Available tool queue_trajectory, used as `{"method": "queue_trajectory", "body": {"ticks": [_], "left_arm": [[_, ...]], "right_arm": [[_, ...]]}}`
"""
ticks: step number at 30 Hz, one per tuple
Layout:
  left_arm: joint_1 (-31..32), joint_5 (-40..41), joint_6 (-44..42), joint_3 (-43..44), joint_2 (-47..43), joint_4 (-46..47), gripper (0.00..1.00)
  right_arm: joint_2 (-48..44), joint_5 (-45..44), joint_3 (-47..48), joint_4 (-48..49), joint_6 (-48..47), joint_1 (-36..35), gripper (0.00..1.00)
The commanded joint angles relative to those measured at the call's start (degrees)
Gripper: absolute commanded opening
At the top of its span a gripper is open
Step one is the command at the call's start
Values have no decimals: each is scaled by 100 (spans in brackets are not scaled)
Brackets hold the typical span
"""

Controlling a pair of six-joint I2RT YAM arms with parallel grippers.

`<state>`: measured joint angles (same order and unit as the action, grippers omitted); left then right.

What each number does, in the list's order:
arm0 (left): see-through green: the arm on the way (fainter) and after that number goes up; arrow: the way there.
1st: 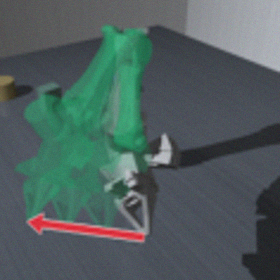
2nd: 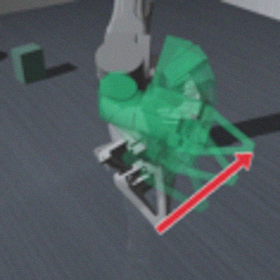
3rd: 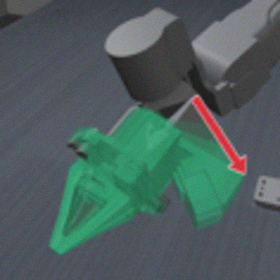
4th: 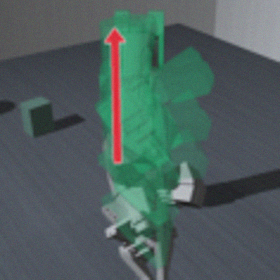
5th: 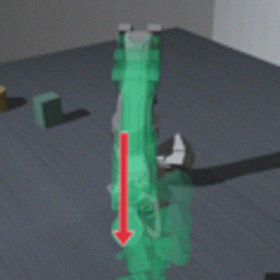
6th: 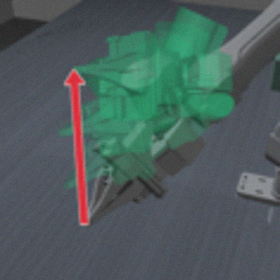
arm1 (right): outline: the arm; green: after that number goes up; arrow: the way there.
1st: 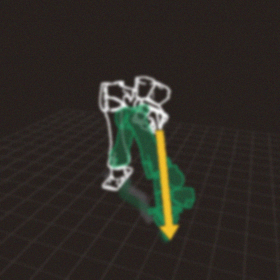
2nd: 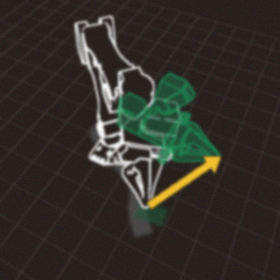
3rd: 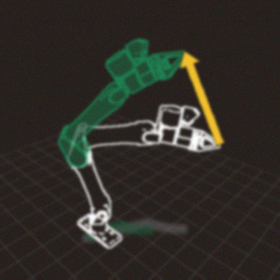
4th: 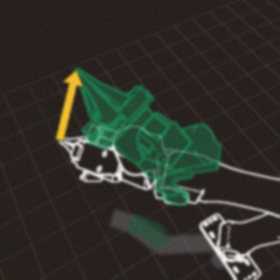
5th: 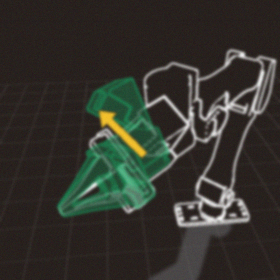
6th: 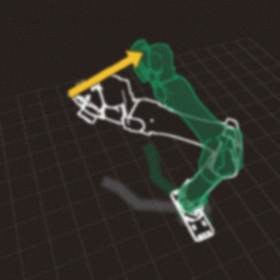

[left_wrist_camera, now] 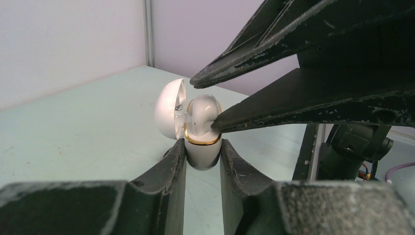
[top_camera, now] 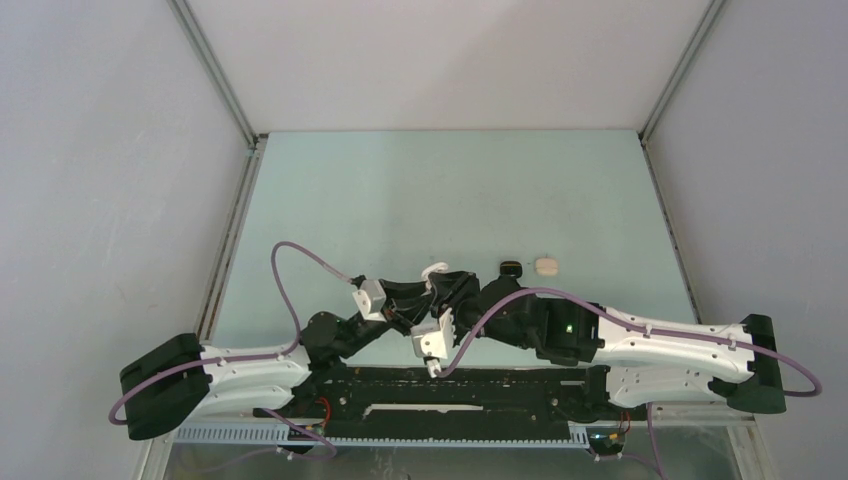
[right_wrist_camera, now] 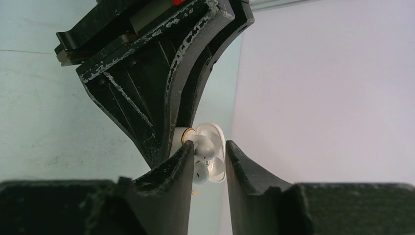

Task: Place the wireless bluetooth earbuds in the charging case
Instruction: Insert the left earbud into the left side groove of the charging case, then close the charging case with the earbuds inside.

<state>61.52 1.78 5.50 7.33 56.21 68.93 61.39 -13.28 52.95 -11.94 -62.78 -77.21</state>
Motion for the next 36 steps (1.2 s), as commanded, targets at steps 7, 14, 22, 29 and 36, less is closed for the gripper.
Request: {"method": "queue_trajectory", "body": {"ticks": [7,14,22,29,36], "left_arm": [[18,112,-170,56,76,330,0],[18,163,-193,48,169,334,0],[18,91,-267,206,142,-199,0],[18,-646,-414,701,213,-1320,0],[18,-1457,-61,1234,740,-1685,0]], "right_arm": [[114,339,1024,-1423,1119,-19,44],[39,1332,1836,-2283,2200,680,61],[594,4553,3028,-4580,2973,3488,75],[1940,6841,3384,-6941,1759,5804,75],[2179,7827,2701,-7064,644,5931,70]]}}
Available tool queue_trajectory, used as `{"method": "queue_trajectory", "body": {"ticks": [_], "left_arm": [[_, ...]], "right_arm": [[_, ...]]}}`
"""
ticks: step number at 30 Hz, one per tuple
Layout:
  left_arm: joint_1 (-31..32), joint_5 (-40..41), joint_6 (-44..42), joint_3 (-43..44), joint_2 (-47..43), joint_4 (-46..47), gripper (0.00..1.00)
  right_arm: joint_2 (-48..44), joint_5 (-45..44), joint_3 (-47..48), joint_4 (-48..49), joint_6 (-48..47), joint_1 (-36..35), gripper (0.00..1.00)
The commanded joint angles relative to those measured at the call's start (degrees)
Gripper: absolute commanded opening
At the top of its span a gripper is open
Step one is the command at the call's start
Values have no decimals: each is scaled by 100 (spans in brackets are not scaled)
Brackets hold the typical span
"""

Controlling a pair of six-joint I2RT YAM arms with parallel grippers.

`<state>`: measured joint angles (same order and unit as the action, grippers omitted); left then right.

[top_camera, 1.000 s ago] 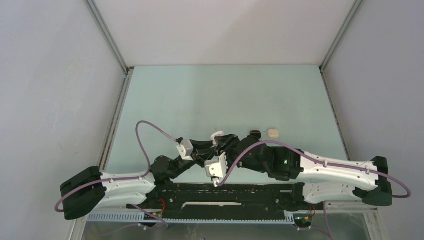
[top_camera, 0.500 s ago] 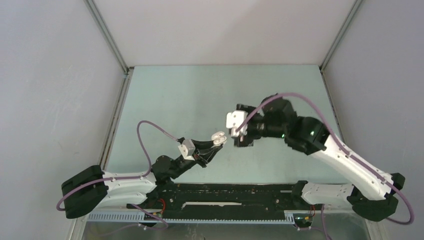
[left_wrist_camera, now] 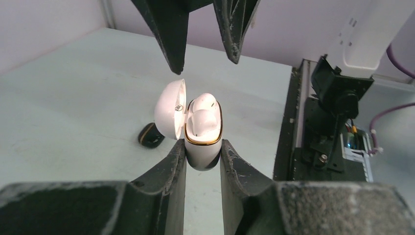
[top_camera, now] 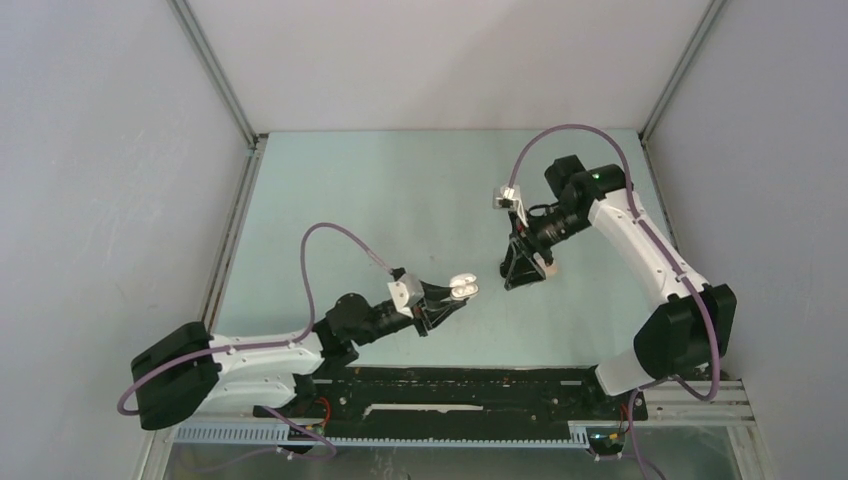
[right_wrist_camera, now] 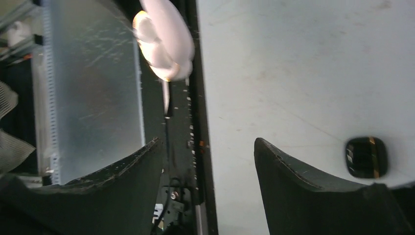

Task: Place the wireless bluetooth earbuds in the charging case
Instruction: Close the charging case with the earbuds inside.

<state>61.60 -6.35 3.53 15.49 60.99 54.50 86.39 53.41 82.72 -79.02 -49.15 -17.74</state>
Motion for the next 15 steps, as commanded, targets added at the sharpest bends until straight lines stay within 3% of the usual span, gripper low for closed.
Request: {"method": "queue_trajectory", "body": {"ticks": [1,9,15], "left_arm": [[10,-738,209,516,368,-318,0],[10,-1076,435,1031,794,-719,0],[10,-1363,728,1301,1153,-772,0]], "right_arm": [[-421,1268,-471,-132,-684,-53,71],[-1579,926,-2154,2241,458,-756,82],[-1865,573,-2506,2588,760,-1274,81]]}}
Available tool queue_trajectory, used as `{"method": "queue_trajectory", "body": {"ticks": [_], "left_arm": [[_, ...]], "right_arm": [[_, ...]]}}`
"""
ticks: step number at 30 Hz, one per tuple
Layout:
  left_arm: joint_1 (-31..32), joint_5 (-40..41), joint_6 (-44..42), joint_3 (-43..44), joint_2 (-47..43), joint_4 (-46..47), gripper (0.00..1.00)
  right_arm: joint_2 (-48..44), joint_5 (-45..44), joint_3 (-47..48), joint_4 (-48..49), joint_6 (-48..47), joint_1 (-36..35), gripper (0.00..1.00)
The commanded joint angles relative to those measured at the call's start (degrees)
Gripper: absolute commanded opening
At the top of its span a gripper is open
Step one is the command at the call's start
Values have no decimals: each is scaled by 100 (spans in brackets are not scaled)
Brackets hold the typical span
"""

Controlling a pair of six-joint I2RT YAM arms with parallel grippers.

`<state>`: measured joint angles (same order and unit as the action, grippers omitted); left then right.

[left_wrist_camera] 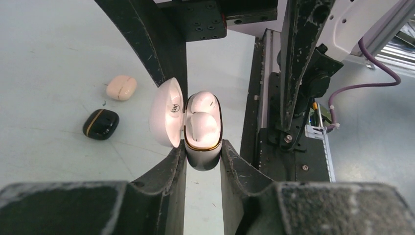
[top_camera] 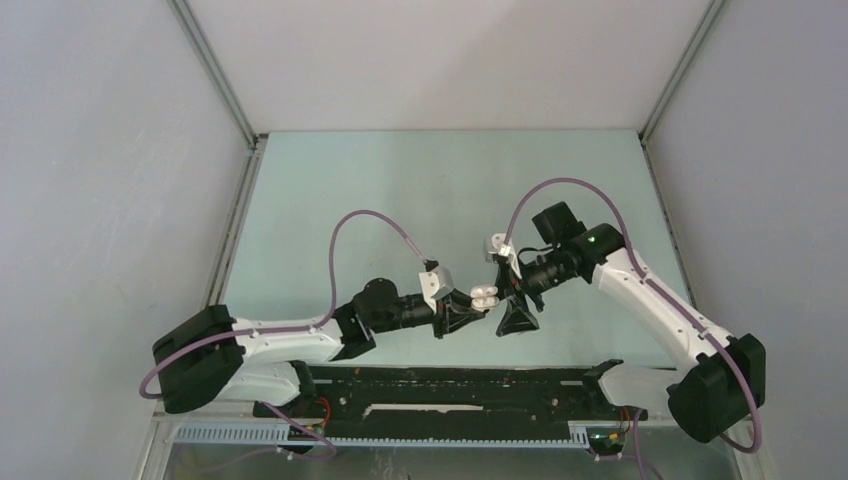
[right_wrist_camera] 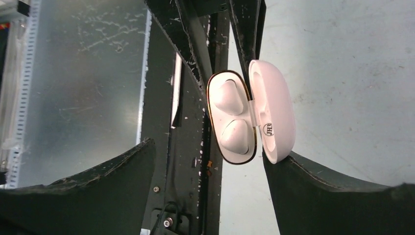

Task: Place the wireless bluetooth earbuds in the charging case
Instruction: Close the charging case with the earbuds inside, then place the charging case with the earbuds at the center of the board.

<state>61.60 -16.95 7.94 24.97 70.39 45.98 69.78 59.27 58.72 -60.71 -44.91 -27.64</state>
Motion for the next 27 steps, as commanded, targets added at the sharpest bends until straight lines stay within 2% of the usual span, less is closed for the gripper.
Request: {"method": "queue_trajectory", "body": {"ticks": [1,12,16,18,22,25,27], "left_arm": [[10,-297,349,397,268,74,0],[1,-258,570,653,547,-89,0],[-71,-108,699,794,708,-410,0],[-142,11,863,783,739,-436,0],[-518,471,1540,919,827,-805,0],[-1027,283,2289,1267,1225,-1211,0],[-1332,121,2737,1538,1633,-1413,0]], "right_arm": [[-262,-79,-120,769,363,-323,81],[-1017,-760,-115,594,539,-304,85],[-1173,-955,-110,759,854,125,87],[-1253,-993,-208,1178,1198,546,87],[-1409,-1357,-650,2793,2527,1471,90],[-1252,-1951,-861,3507,3099,1725,99],[-1205,-2448,-853,3579,3149,1728,100]]}}
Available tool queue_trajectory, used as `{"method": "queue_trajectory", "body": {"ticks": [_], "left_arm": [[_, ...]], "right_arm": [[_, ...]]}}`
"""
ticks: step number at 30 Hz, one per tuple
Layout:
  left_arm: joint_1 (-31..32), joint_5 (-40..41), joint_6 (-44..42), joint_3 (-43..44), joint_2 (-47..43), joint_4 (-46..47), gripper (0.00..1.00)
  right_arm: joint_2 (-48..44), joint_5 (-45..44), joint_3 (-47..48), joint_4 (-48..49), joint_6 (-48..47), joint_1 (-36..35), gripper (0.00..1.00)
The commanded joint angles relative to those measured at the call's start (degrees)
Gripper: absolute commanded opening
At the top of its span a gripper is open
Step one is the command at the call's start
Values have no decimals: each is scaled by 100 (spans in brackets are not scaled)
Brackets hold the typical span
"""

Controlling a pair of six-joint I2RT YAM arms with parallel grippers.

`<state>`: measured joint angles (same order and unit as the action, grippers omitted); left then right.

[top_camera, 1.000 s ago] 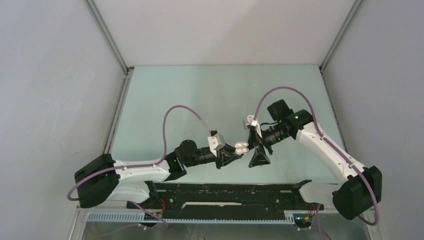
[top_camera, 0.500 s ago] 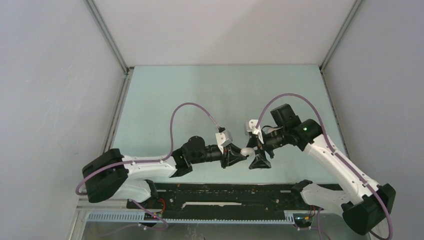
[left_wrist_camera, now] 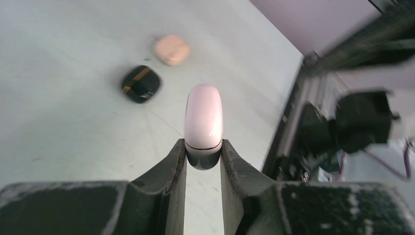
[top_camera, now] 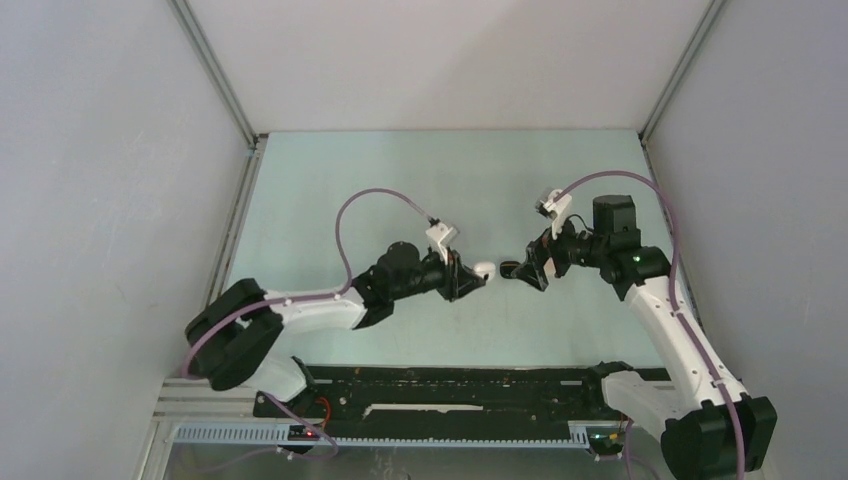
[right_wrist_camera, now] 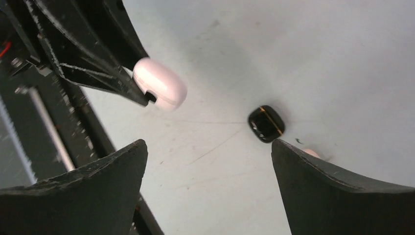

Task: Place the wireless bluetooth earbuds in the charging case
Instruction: Place the charging case with the earbuds at the center of the board, then reset both arms

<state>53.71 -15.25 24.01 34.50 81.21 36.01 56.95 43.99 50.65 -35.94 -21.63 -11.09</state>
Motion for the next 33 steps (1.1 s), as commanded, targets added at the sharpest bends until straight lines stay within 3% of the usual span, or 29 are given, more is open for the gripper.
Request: {"method": "queue_trajectory", "body": {"ticks": [1,8,12,17,22,26,30,33], "left_arm": [[-703,-165,1392,756,791,-506,0],[-1123,-875,3150,1490,2403,-29,7],[-1137,-1082,3315,1887,2880,-528,13],[-1207,-777,2930,2242,2908,-2046,35],[-1334,-470,2482,2203,2677,-2888,54],[-1455,-183,2037,2067,2254,-3617,60],[-1609,851,1336,1989,1267,-4642,64],[-1683,2031,815,2056,246,-5368,72]], "right_arm": [[67,-1109,-51,1107,822,78,100],[-25,-1472,-184,1164,838,109,100],[-8,-1465,-205,1143,803,115,100],[27,-1471,-205,1133,783,116,100],[19,-1551,-205,1149,818,121,100],[27,-1658,-205,1155,822,121,100],[27,-1826,-205,1255,1033,190,100],[50,-2277,-205,1498,1387,213,100]]}}
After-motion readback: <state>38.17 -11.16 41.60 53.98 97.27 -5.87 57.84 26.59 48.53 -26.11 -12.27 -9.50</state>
